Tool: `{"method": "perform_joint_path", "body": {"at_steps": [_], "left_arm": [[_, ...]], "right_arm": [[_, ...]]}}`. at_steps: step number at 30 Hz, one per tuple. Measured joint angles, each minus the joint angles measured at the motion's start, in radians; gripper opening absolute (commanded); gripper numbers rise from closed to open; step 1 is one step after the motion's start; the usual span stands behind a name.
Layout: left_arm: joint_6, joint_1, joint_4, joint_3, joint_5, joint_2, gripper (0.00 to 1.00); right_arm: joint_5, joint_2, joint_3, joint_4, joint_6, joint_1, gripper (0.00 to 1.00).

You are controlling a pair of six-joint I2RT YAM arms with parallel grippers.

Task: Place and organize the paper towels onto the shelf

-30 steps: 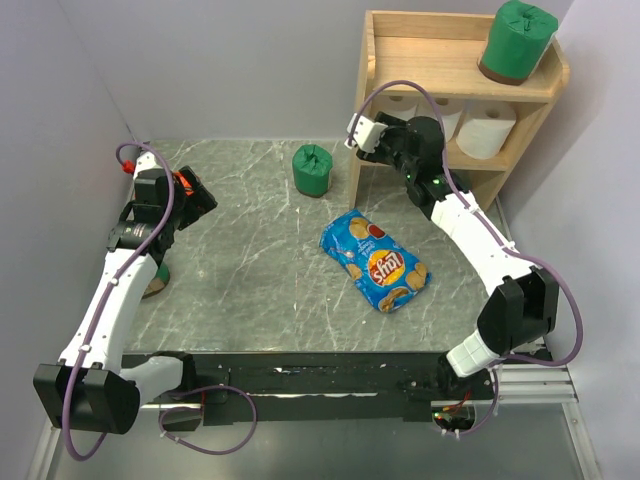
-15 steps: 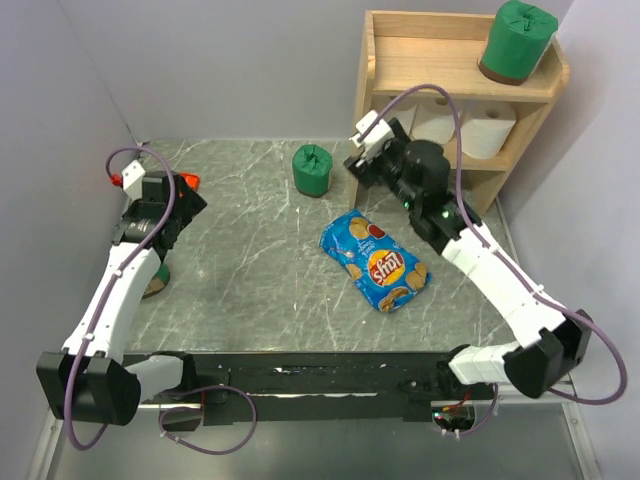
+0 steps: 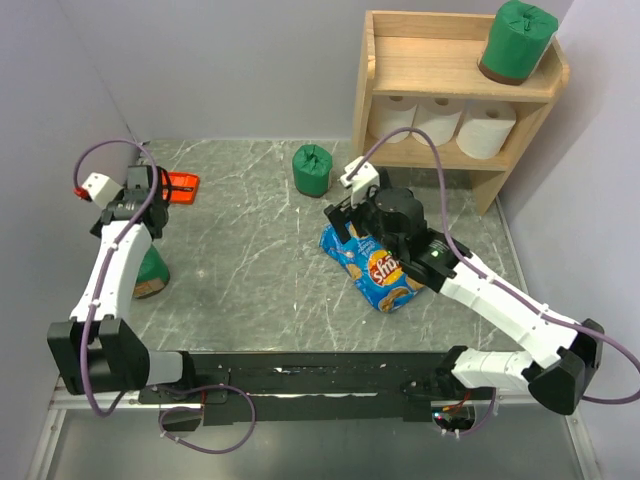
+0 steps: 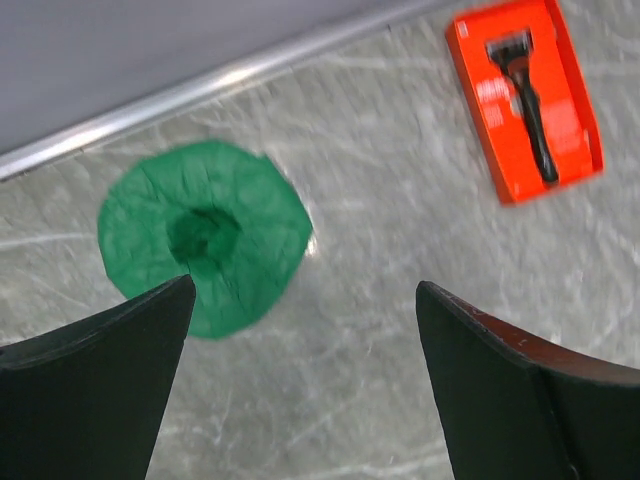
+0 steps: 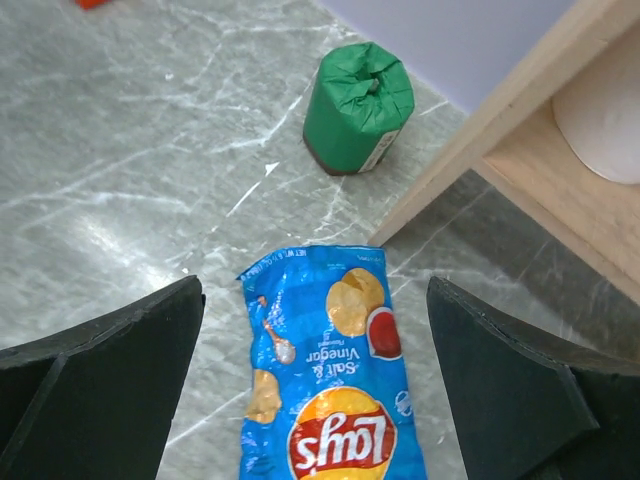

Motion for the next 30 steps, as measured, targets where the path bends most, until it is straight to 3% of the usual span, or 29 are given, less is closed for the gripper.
{"method": "perform_joint_path", "body": {"at_steps": [8, 26, 27, 30], "left_arm": [[0.018, 0.142, 0.009, 0.026, 0.045, 0.103, 0.94], [0.05, 0.167, 0.026, 0.002, 0.172, 0.26, 0.87], [0.05, 0.167, 0.026, -0.003, 0.175, 0.27, 0.86], [0.05, 0.167, 0.027, -0.003, 0.18, 0.292, 0.71]], "right_arm": [[-0.015, -0.089, -0.002, -0.01, 0.068, 0.0, 0.96], [-0.08, -0.085, -0.001, -0.058, 0.096, 0.032, 0.93], [-0.08, -0.084, -0.001, -0.058, 0.095, 0.034, 0.93], [-0.08, -0.084, -0.001, -0.06, 0.092, 0.04, 0.93]]}}
